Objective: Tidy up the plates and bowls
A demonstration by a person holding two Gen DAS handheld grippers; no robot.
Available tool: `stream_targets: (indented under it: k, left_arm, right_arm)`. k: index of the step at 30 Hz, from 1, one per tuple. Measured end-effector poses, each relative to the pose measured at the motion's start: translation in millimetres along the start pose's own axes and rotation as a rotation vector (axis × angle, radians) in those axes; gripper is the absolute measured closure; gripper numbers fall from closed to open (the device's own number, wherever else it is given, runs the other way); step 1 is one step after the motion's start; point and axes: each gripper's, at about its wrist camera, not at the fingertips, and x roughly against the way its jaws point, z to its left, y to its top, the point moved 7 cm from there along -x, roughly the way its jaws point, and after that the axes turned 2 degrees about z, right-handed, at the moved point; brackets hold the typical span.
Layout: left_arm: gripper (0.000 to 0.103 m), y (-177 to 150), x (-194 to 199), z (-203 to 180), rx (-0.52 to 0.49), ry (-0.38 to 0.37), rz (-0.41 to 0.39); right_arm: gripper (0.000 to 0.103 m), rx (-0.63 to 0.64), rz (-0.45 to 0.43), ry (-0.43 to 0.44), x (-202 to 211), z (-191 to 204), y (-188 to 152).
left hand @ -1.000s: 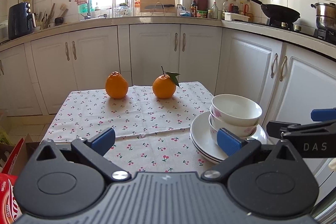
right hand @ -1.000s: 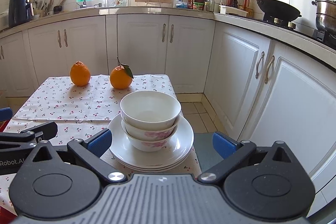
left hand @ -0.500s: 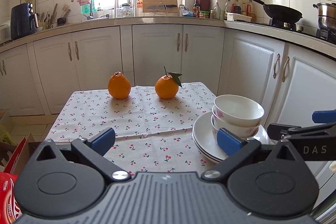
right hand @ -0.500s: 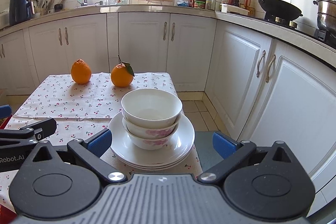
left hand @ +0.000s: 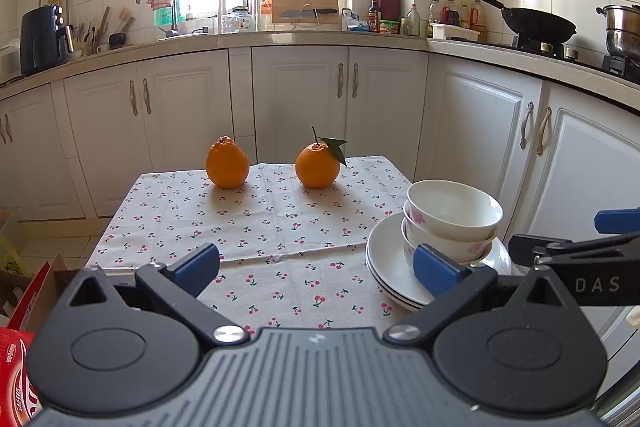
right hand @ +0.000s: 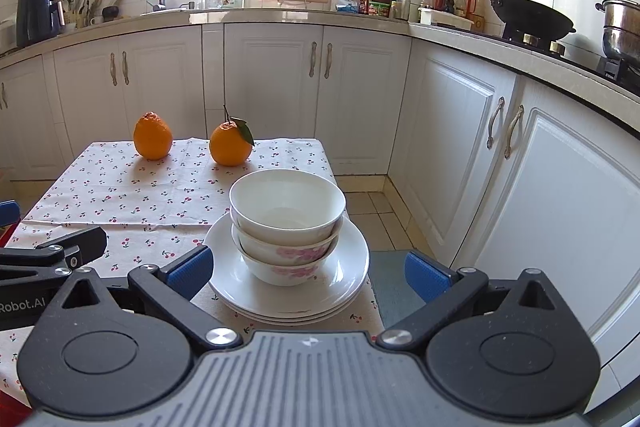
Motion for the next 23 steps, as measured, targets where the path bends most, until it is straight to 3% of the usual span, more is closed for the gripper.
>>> stream_targets:
  k: [23]
  left_arm:
    - [0.001, -0.9, -0.4, -0.2, 0.001, 0.001, 0.002]
  right_arm:
    - [0.0, 0.005, -0.004, -0.01, 3.1, -1.3, 0.3]
